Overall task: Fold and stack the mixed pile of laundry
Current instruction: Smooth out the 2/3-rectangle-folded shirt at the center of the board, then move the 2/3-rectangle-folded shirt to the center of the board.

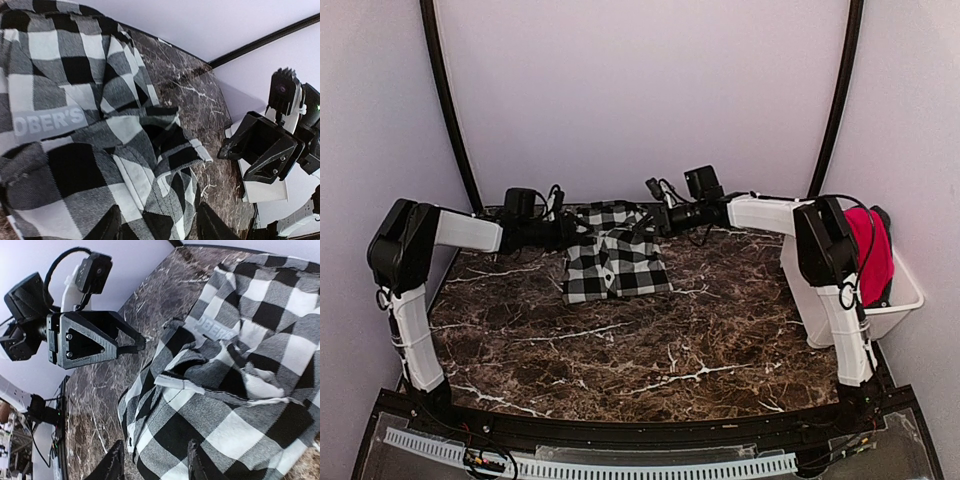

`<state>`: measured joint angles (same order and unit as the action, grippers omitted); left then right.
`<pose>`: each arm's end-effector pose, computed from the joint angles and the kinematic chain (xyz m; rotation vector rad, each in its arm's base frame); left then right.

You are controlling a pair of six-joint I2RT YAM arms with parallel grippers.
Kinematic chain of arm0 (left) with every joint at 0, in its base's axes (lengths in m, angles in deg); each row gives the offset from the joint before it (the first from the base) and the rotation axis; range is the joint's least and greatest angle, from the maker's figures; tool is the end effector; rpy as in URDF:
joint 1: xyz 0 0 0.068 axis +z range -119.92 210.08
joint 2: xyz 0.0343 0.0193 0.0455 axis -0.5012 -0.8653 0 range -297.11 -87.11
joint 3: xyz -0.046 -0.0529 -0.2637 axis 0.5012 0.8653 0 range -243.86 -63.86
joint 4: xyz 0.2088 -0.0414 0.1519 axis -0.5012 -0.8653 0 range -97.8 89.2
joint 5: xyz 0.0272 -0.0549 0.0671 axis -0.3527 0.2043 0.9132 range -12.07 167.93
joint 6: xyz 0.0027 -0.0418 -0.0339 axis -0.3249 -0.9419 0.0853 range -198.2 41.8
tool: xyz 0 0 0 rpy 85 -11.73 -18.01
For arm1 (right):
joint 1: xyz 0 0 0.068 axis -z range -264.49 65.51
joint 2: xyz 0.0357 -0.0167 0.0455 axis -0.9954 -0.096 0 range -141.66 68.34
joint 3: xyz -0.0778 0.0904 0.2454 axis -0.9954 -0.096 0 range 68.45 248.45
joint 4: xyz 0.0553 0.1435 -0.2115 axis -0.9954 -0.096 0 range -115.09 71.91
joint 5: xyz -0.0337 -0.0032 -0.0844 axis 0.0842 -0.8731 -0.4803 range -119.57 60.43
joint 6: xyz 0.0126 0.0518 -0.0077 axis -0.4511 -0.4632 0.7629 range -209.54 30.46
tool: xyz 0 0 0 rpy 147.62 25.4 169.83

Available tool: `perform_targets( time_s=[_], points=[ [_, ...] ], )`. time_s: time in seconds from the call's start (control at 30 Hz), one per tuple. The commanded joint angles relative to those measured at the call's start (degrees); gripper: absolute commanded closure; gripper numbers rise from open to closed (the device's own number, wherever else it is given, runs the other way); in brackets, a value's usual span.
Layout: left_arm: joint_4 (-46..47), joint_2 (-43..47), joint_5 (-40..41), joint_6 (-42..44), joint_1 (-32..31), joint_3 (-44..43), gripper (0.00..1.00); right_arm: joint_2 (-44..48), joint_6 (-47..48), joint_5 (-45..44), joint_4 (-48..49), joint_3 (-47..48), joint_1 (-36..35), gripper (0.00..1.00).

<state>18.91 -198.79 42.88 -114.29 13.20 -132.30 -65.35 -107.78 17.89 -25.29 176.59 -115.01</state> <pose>0.4072 -0.1449 0.1936 0.0765 2.1028 -1.1846 0.4449 0.2928 0.1998 -0.7543 2.1153 1.3663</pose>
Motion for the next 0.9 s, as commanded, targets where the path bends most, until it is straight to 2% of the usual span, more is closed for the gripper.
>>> perform_targets(
  time_s=[0.0,0.2,0.4,0.47,0.67,0.77,0.87],
  points=[
    [4.7,-5.1,-2.8,-1.2,-1.8,0.3,0.52,-7.2,-0.7,2.1,1.3,3.6,-1.2,0.64],
    [5.7,-12.7,-3.5,-3.7,-1.9,-3.4,0.53,-13.6,-2.6,0.6,0.0,7.4,-1.1,0.62],
    [5.8,-12.2,-2.9,-4.4,-3.0,1.6,0.57,-8.2,-4.0,-0.4,3.3,-3.1,-1.4,0.61],
    [6.5,-10.0,-2.2,-4.8,-4.1,5.5,0.58,-5.1,-4.7,-0.7,4.4,-8.8,-1.7,0.61],
    [12.3,-1.3,-0.5,-7.3,-8.2,21.0,0.59,7.2,-9.7,0.3,15.6,-32.5,-5.2,0.59],
    [15.5,5.3,-0.7,-8.1,-9.4,29.8,0.59,14.2,-12.9,0.6,21.7,-43.8,-7.8,0.59],
    [14.0,12.3,0.5,-6.4,-10.0,34.7,0.57,21.3,-15.4,0.5,26.9,-51.6,-9.3,0.59]
  ],
)
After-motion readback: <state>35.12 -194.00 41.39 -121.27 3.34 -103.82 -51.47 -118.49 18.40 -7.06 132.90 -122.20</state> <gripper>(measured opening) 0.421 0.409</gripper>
